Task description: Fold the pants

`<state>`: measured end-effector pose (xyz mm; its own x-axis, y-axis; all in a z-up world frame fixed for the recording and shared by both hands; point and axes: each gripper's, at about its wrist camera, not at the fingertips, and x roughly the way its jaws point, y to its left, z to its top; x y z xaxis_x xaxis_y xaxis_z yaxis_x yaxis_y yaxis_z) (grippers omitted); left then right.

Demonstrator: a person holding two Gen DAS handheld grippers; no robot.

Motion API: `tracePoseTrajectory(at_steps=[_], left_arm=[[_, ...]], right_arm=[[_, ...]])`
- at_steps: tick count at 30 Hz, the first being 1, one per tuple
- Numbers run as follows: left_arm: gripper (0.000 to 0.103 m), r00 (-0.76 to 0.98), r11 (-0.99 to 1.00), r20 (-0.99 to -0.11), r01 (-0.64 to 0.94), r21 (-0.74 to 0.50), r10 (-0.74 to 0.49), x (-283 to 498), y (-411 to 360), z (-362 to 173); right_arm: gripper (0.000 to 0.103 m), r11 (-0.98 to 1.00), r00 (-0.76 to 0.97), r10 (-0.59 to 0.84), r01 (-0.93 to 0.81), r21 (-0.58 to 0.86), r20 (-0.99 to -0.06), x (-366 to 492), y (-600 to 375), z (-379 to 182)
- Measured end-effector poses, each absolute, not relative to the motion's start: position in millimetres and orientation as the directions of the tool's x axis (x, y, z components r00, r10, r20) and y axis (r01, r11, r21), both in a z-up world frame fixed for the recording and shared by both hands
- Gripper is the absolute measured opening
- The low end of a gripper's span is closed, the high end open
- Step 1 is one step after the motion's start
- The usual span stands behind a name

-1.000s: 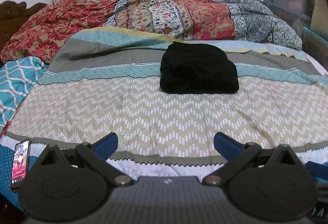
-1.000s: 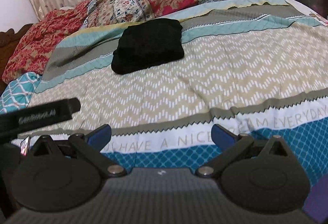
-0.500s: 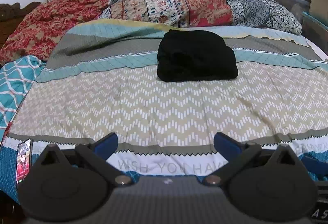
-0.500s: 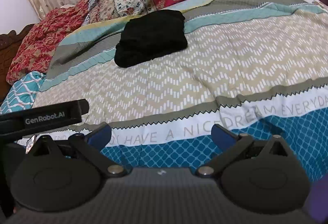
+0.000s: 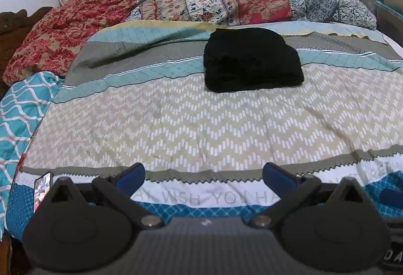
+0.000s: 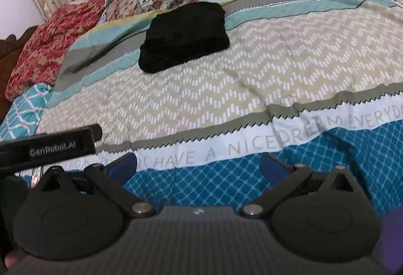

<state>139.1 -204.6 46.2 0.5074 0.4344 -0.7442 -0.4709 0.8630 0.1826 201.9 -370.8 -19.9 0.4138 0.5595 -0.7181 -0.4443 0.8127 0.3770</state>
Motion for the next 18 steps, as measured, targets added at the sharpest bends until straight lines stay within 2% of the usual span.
tracePoseTrajectory(at_steps=[4, 18], left_arm=[[0.103, 0.485, 0.86, -0.765, -0.481, 0.17, 0.423, 138, -196, 45], [0.103, 0.515, 0.86, -0.758, -0.496, 0.117, 0.4, 130, -183, 53]], right_arm=[[0.103, 0.81, 0.402, 0.56, -0.447, 0.379, -0.724, 197, -367, -19], [0.103, 0.795, 0.343, 0.574, -0.451, 0.406, -0.743, 190, -359, -23]])
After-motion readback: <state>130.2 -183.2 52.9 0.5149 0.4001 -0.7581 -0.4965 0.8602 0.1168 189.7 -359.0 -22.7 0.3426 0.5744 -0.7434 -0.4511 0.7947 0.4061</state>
